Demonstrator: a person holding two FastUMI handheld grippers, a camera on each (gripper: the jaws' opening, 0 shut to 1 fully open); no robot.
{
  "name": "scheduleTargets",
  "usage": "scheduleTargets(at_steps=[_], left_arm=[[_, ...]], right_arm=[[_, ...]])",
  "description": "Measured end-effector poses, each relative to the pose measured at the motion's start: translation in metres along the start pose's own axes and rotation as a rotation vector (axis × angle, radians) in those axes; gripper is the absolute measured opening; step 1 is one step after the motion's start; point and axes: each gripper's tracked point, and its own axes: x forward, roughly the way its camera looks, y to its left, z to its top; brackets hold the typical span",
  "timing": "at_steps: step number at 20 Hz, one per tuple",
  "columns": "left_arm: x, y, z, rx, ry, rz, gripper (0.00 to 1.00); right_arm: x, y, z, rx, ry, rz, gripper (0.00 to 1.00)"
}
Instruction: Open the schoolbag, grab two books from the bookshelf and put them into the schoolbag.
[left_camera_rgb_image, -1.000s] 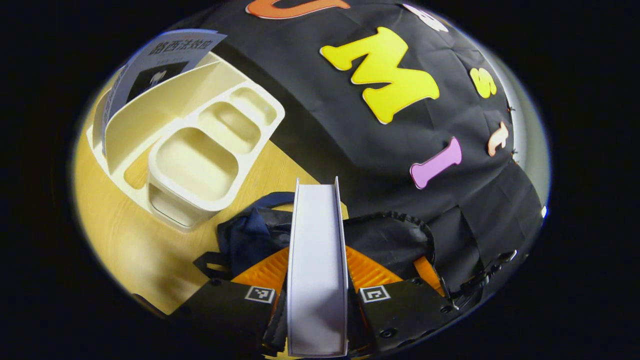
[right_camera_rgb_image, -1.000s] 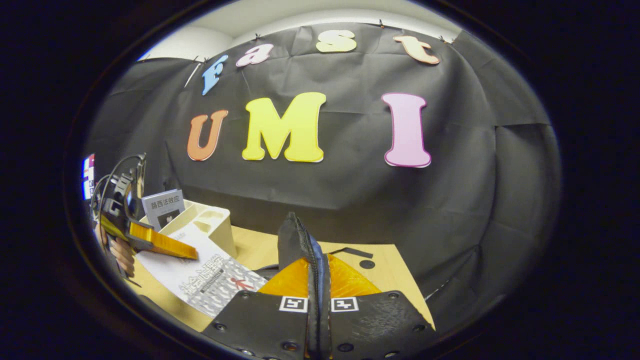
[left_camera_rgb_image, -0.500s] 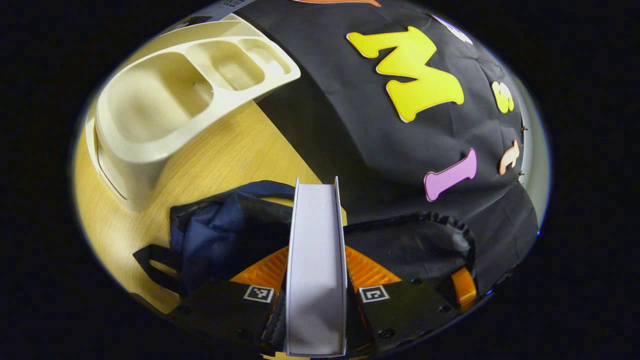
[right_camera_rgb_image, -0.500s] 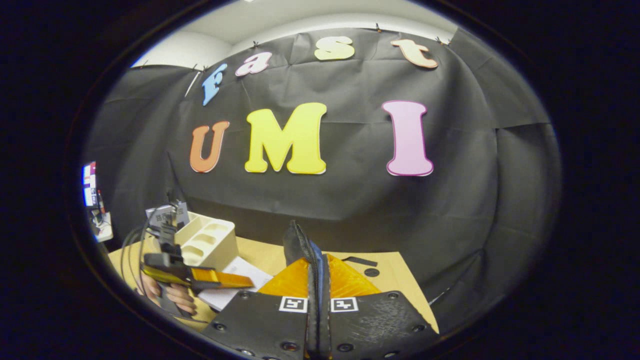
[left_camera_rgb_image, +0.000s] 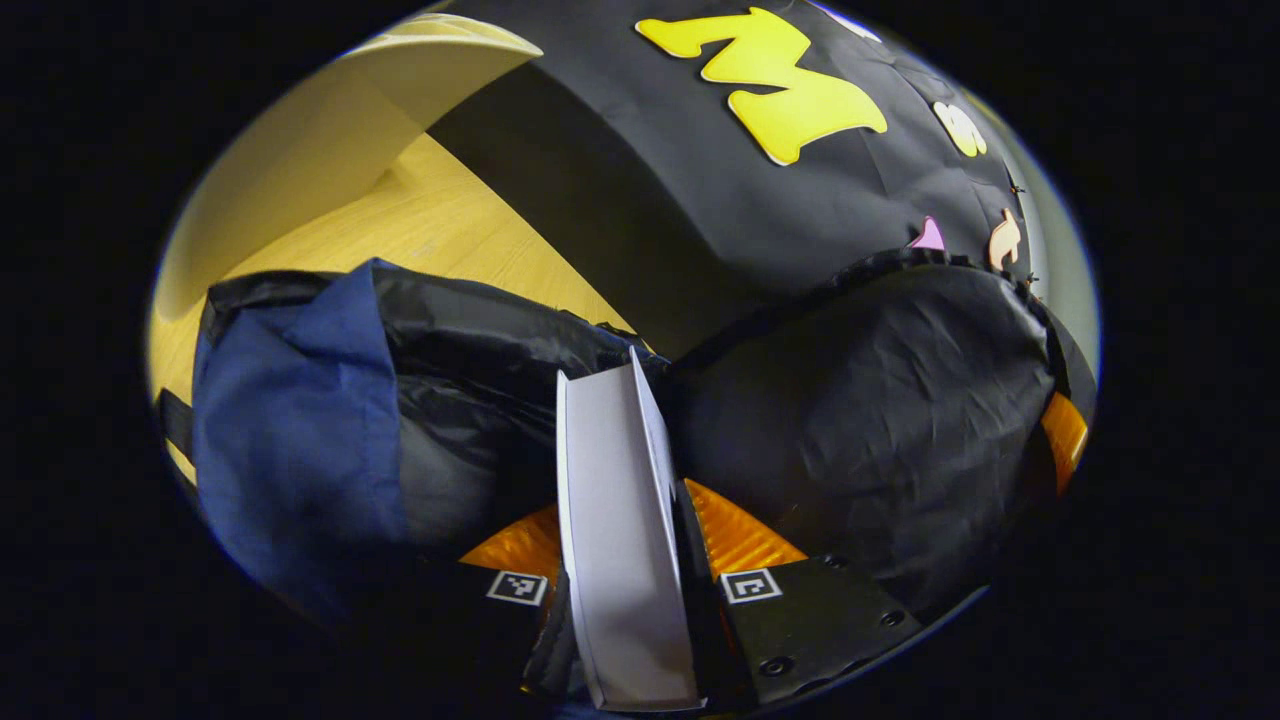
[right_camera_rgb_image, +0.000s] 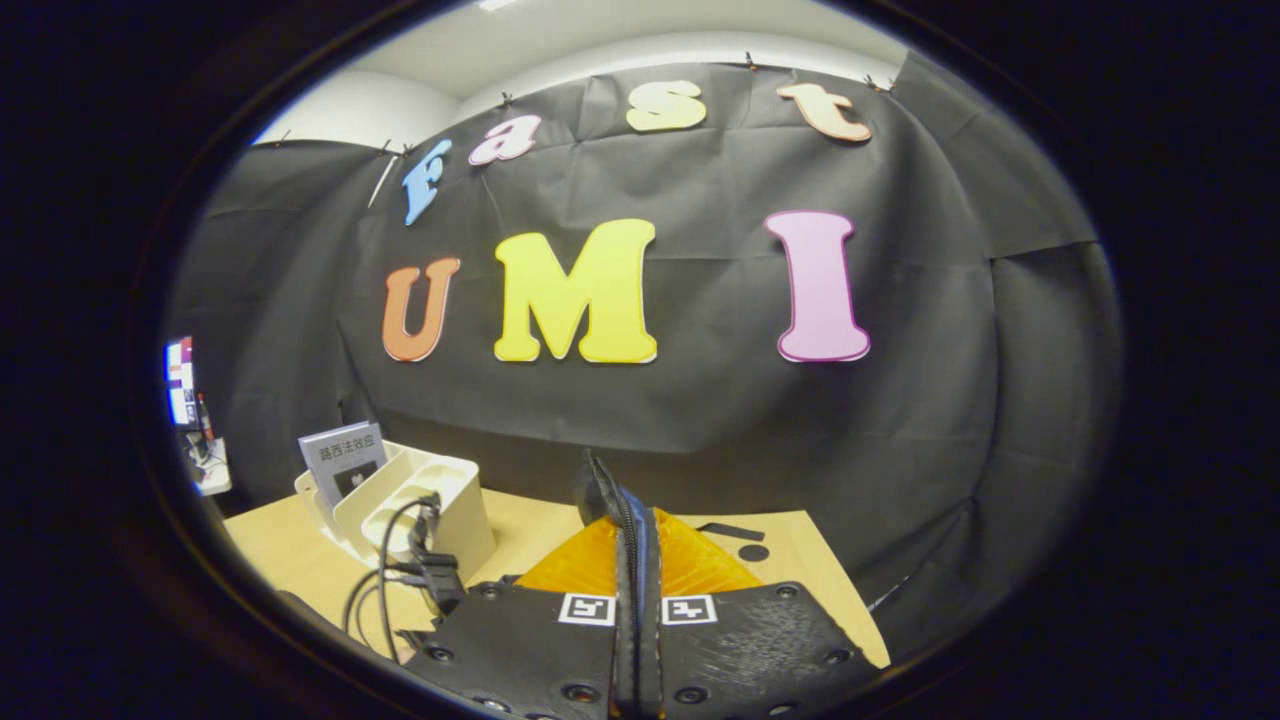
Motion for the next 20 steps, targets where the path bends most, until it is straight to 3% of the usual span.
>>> scheduleTargets(at_steps=[4, 5, 6, 8, 9, 20], left_arm=[[0.004, 0.003, -0.007, -0.040, -0.020, -0.001, 0.49], [0.003, 0.012, -0.007, -0.014, -0.022, 0.046, 0.51], [0.002, 0.030, -0.008, 0.056, -0.009, 0.148, 0.58], [-0.006, 0.033, -0.011, 0.117, 0.005, 0.163, 0.81], [-0.005, 0.036, -0.013, 0.137, 0.020, 0.173, 0.84], [-0.053, 0.049, -0.003, 0.209, 0.085, 0.179, 0.86]], right_arm=[[0.005, 0.003, -0.007, -0.003, 0.016, 0.006, 0.02], [0.007, 0.000, -0.008, -0.005, 0.018, 0.001, 0.05], [0.008, -0.003, -0.010, -0.003, 0.022, -0.007, 0.02], [0.011, -0.005, -0.016, 0.013, 0.034, -0.006, 0.05], [0.012, -0.007, -0.021, 0.019, 0.041, -0.006, 0.02], [0.008, -0.011, -0.038, 0.015, 0.047, -0.048, 0.02]])
